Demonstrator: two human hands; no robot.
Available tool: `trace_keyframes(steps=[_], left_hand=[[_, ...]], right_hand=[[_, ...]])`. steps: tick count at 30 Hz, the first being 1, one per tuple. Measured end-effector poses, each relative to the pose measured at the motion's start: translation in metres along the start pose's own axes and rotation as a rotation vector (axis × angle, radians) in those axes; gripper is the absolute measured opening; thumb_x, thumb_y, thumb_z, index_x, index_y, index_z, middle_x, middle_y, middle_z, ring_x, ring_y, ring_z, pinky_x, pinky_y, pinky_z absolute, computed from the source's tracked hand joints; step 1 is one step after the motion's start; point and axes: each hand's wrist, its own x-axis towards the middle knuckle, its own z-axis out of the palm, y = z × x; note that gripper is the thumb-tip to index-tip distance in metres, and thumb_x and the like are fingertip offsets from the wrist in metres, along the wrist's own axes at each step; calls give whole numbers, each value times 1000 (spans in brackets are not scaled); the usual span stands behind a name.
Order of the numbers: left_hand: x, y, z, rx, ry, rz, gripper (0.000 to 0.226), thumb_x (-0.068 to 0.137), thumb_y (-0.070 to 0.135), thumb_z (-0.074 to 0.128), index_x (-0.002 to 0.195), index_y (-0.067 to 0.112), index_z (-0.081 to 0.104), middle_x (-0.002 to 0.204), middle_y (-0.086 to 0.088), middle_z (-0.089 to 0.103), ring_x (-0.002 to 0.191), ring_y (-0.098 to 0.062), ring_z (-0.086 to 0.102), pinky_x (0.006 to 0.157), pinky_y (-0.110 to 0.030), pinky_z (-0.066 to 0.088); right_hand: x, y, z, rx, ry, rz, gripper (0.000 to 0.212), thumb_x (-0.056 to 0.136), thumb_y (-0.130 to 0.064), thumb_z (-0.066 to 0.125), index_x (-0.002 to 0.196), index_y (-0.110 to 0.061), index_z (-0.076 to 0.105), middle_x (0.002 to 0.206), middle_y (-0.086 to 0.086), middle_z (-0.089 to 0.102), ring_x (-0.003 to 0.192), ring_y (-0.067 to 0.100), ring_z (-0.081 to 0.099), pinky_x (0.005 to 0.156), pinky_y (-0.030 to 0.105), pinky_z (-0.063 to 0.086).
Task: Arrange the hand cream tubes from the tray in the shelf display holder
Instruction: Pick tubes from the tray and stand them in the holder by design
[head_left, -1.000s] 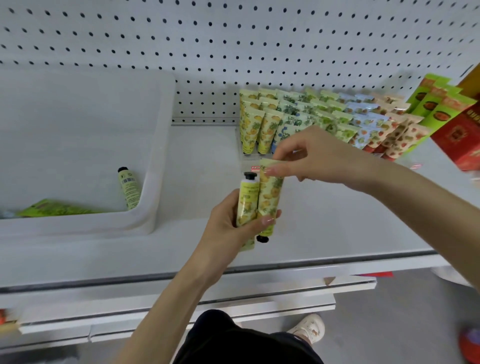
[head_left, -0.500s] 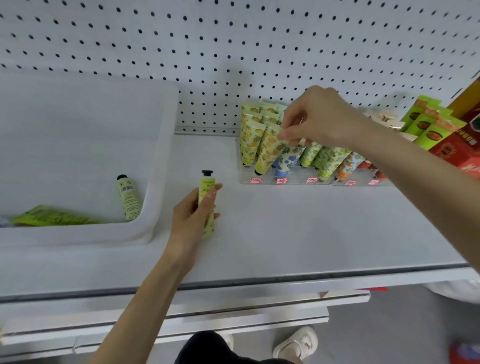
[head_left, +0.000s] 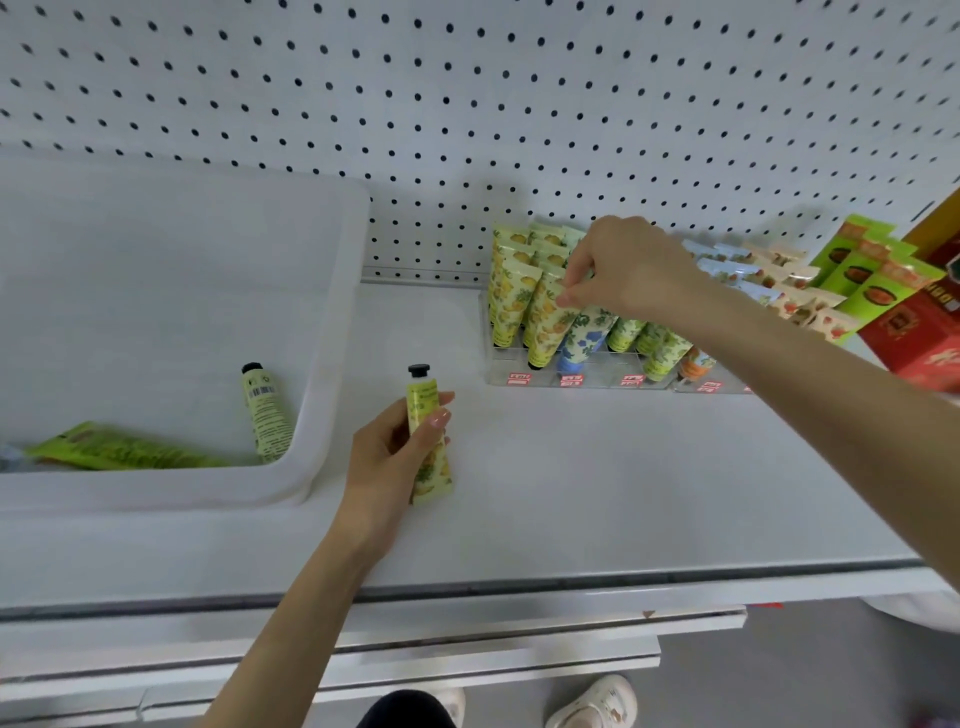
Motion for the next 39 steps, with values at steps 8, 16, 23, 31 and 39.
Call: trace_keyframes(steps=[8, 16, 23, 31, 39], left_hand=[[3, -1, -1, -12, -8, -22, 18, 90, 18, 60, 103, 22, 72, 71, 11, 62, 73, -7, 55, 70, -26, 47], [6, -2, -2, -23, -10, -24, 18, 89, 19, 61, 103, 23, 73, 74, 9, 64, 75, -7, 57, 70, -26, 47], [5, -3, -3, -33, -10, -19, 18, 91, 17, 60, 103, 24, 72, 74, 7, 62, 76, -9, 56, 69, -24, 48], [4, -3, -3, -35, -6, -15, 19, 91, 17, 60, 105, 22, 72, 74, 7, 62, 75, -7, 57, 72, -27, 47], [-2, 7, 0, -140, 50, -21, 14, 93, 14, 55, 104, 13, 63, 91, -2, 70, 85, -10, 67, 76, -30, 53]], right_hand=[[1, -2, 5, -29, -7, 5, 13, 82, -32, 70, 88, -21, 72, 100, -1, 71, 94, 18, 64, 73, 28, 42], [-4, -9, 6, -86, 2, -14, 15, 81, -29, 70, 87, -15, 72, 96, -1, 69, 82, 19, 60, 69, 30, 40], [-6, -11, 5, -100, 1, -17, 13, 82, -25, 71, 90, -16, 69, 100, 2, 68, 91, 23, 62, 71, 30, 41], [-6, -10, 8, -103, 21, -14, 16, 82, -27, 70, 92, -15, 69, 103, 3, 68, 92, 24, 63, 71, 30, 43], [-6, -3, 9, -78, 27, -26, 18, 84, -31, 68, 96, -17, 69, 105, 1, 68, 95, 21, 61, 74, 30, 41]])
